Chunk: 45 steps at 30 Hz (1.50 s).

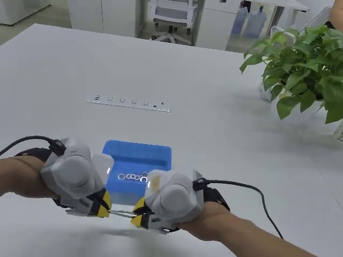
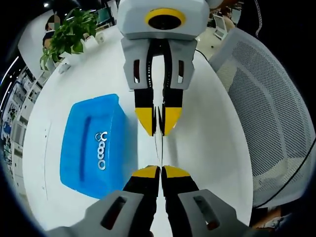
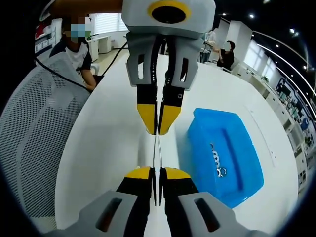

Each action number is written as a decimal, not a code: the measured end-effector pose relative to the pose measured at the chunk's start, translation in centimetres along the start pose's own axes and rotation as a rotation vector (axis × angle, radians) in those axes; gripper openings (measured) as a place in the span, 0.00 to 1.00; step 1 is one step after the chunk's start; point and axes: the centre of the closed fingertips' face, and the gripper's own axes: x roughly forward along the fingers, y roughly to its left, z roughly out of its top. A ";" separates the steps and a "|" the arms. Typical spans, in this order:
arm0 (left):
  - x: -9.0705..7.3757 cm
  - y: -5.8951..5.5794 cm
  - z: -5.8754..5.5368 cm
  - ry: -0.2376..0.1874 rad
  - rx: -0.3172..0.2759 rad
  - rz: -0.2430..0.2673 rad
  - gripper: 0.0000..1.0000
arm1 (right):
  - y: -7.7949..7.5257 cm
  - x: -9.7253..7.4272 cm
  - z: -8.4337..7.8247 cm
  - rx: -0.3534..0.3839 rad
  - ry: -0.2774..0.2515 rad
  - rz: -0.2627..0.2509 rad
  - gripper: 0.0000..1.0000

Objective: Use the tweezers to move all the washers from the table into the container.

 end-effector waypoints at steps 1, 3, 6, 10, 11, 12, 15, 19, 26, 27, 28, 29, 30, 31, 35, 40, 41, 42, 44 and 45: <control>0.2 0.0 -0.2 -0.002 -0.005 -0.001 0.06 | 0.0 0.1 -0.1 0.001 0.002 0.002 0.09; 0.4 0.0 -0.3 -0.004 -0.015 -0.009 0.06 | 0.1 0.4 -0.3 0.007 0.006 0.010 0.09; 0.9 -0.2 -0.6 -0.004 -0.023 -0.021 0.06 | 0.2 0.9 -0.6 0.012 0.017 0.026 0.10; 1.5 -0.3 -0.8 -0.007 -0.032 -0.030 0.06 | 0.4 1.1 -1.0 0.015 0.030 0.042 0.10; 1.6 -0.3 -0.8 -0.010 -0.034 -0.031 0.06 | 0.4 1.1 -1.1 0.019 0.032 0.045 0.10; 1.7 -0.3 -0.8 -0.011 -0.034 -0.031 0.06 | 0.4 1.2 -1.2 0.023 0.033 0.047 0.10; 1.9 -0.3 -0.9 -0.010 -0.036 -0.035 0.06 | 0.4 1.2 -1.3 0.025 0.036 0.051 0.10; 2.2 -0.5 -1.1 -0.009 -0.040 -0.044 0.06 | 0.7 1.5 -1.5 0.027 0.042 0.061 0.11; 2.6 -0.6 -1.4 -0.008 -0.052 -0.038 0.06 | 0.8 1.7 -1.4 0.036 0.037 0.062 0.11; 2.6 -0.6 -1.4 -0.007 -0.054 -0.040 0.06 | 0.8 1.7 -1.4 0.038 0.036 0.062 0.11; 2.6 -0.7 -1.5 -0.007 -0.053 -0.042 0.06 | 0.8 1.7 -1.4 0.038 0.036 0.062 0.11; 2.7 -0.7 -1.5 -0.003 -0.052 -0.044 0.06 | 0.8 1.7 -1.4 0.039 0.035 0.064 0.11; 2.7 -0.7 -1.6 0.000 -0.049 -0.044 0.06 | 0.8 1.7 -1.3 0.042 0.035 0.066 0.11; 2.8 -0.7 -1.7 0.003 -0.048 -0.043 0.06 | 0.9 1.8 -1.3 0.045 0.035 0.067 0.11; 2.9 -0.7 -1.6 -0.007 -0.061 -0.043 0.06 | 0.9 1.8 -1.3 0.050 0.033 0.067 0.11; 2.8 -0.8 -1.6 -0.006 -0.069 -0.047 0.07 | 0.9 1.7 -1.3 0.055 0.035 0.065 0.12; 2.8 -0.8 -1.6 -0.006 -0.069 -0.047 0.07 | 0.9 1.7 -1.3 0.055 0.036 0.067 0.12; 2.8 -0.8 -1.6 -0.006 -0.072 -0.046 0.07 | 0.9 1.7 -1.3 0.054 0.036 0.066 0.12; 2.8 -0.8 -1.6 -0.007 -0.077 -0.047 0.07 | 0.9 1.7 -1.4 0.056 0.037 0.067 0.12; 2.8 -0.9 -1.6 -0.008 -0.079 -0.050 0.07 | 0.9 1.7 -1.4 0.056 0.037 0.067 0.12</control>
